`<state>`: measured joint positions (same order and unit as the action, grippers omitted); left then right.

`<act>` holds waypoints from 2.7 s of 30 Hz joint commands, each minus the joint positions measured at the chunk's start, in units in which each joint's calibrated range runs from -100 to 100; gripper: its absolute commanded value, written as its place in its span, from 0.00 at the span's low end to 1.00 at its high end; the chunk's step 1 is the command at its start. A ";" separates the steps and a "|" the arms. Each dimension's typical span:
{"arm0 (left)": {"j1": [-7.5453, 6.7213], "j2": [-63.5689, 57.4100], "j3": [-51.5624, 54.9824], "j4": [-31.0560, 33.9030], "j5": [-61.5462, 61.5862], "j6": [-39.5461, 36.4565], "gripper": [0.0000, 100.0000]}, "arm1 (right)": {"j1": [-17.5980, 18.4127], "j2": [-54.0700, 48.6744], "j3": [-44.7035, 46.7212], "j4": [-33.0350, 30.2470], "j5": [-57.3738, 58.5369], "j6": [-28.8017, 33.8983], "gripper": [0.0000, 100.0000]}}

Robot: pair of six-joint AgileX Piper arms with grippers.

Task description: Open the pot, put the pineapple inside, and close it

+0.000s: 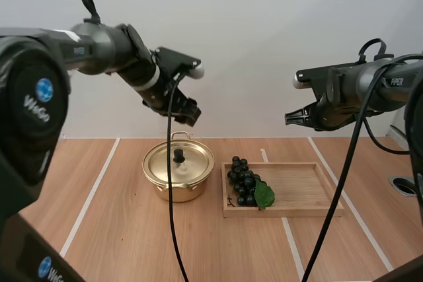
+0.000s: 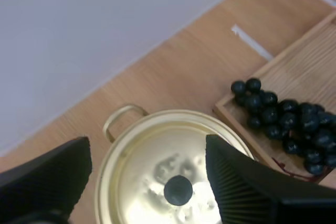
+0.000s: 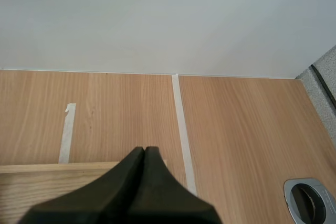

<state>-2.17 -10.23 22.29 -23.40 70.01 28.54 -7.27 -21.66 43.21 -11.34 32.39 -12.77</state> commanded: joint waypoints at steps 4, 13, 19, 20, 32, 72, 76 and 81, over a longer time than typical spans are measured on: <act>-0.02 -12.65 -10.83 -0.13 5.92 -2.23 1.00 | -0.19 -0.30 3.44 -0.50 -4.92 0.44 0.00; 1.94 -24.83 -29.56 3.99 14.94 -3.41 1.00 | -0.19 -6.63 3.31 -0.50 -5.71 0.44 0.00; 2.85 -30.93 -36.04 5.20 15.03 -3.68 0.89 | -0.04 -18.08 1.52 -0.50 -6.76 0.44 0.00; 2.85 -32.13 -36.25 5.20 15.03 -4.43 0.72 | -0.04 -20.18 1.39 -0.50 -7.41 0.44 0.00; 2.85 -42.66 -34.31 6.27 17.78 -12.99 0.00 | -0.04 -36.97 1.41 0.36 -25.12 0.44 0.00; 3.33 -89.77 53.03 11.53 -38.61 -19.10 0.00 | 4.72 -58.58 16.95 15.74 -9.21 -10.82 0.00; 3.68 -89.77 57.57 11.73 -38.61 -19.10 0.00 | 6.55 -62.70 23.24 14.97 -9.58 -12.67 0.00; 3.68 -89.77 62.00 11.31 -38.61 -19.10 0.00 | 6.65 -67.50 29.96 14.00 -14.10 -12.67 0.00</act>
<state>1.44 -99.70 82.76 -10.86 32.58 10.08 -0.76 -86.97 70.72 3.34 21.35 -24.66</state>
